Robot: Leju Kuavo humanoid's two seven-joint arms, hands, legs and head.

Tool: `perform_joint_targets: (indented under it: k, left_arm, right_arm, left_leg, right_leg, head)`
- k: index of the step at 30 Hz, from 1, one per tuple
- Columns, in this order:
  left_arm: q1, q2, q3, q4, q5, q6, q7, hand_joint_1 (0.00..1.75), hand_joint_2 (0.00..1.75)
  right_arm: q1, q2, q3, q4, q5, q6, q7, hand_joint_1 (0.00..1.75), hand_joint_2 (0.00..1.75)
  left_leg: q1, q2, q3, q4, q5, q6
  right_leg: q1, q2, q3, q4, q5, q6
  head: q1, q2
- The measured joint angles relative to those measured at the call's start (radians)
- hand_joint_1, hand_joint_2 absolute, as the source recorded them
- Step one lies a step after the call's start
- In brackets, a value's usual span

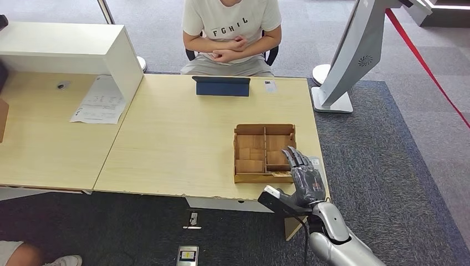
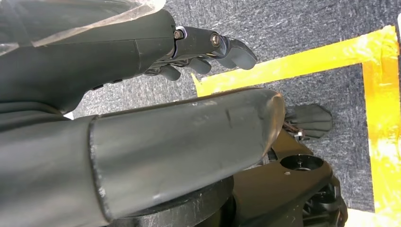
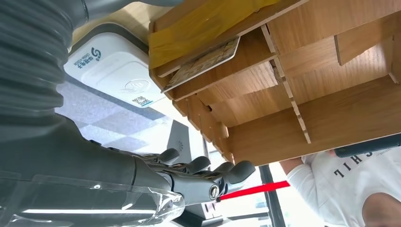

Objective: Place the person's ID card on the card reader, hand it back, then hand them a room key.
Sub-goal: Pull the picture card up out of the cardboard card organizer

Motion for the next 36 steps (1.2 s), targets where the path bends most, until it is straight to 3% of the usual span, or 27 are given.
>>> perform_joint_targets:
  k: [33,34,36]
  left_arm:
    - [0.000,0.000,0.000,0.000,0.004,0.009,0.003,0.00,0.00]
    - [0.000,0.000,0.000,0.000,0.004,0.009,0.003,0.00,0.00]
    - [0.000,0.000,0.000,0.000,0.004,0.009,0.003,0.00,0.00]
  right_arm:
    - [-0.011,0.003,0.010,0.067,-0.081,-0.006,-0.027,0.00,1.75]
    - [-0.011,0.003,0.010,0.069,-0.083,-0.007,-0.029,0.17,1.75]
    - [-0.012,0.003,0.011,0.073,-0.086,-0.007,-0.030,1.01,1.75]
  left_leg:
    - [0.000,0.000,0.000,0.000,0.000,0.000]
    - [0.000,0.000,0.000,0.000,0.000,0.000]
    - [0.000,0.000,0.000,0.000,0.000,0.000]
  right_leg:
    - [0.000,0.000,0.000,0.000,0.000,0.000]
    - [0.000,0.000,0.000,0.000,0.000,0.000]
    - [0.000,0.000,0.000,0.000,0.000,0.000]
  head:
    - [0.000,0.000]
    - [0.000,0.000]
    - [0.000,0.000]
